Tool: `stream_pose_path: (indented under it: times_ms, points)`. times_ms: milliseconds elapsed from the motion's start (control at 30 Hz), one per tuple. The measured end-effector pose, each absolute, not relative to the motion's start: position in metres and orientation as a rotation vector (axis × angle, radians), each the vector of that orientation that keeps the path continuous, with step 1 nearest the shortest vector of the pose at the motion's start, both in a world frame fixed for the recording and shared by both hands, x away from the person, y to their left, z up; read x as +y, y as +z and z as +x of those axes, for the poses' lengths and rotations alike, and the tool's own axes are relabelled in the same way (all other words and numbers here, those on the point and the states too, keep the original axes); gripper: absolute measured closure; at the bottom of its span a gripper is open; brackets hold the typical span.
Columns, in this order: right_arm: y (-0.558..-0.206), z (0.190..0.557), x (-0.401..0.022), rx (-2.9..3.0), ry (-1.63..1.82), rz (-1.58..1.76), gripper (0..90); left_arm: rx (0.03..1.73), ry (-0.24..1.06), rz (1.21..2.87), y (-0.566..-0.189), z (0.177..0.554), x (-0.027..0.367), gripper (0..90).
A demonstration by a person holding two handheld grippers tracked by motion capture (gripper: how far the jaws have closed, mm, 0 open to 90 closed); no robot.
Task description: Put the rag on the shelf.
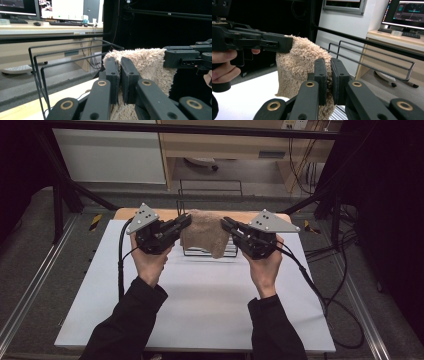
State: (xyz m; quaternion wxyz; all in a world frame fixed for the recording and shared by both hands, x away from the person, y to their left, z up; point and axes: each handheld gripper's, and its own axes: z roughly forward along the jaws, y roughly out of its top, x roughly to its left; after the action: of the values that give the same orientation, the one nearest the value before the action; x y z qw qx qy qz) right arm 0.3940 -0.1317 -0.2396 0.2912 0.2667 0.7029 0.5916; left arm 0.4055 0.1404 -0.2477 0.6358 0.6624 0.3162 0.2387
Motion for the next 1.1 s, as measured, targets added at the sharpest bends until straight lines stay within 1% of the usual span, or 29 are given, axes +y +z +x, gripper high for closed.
stream_pose_path:
  times_ms: [667, 933, 1100]
  points:
    - [-0.211, 0.409, -0.139, 1.77, 1.6, 0.721, 84.4, 0.71, 0.579, 1.466, -0.219, 0.421, 0.128, 84.6]
    - [-0.203, 0.417, -0.137, 1.752, 1.584, 0.72, 84.5, 0.714, 0.613, 1.459, -0.21, 0.431, 0.126, 84.6]
    - [-0.194, 0.423, -0.136, 1.741, 1.58, 0.712, 84.4, 0.73, 0.604, 1.444, -0.202, 0.438, 0.125, 84.6]
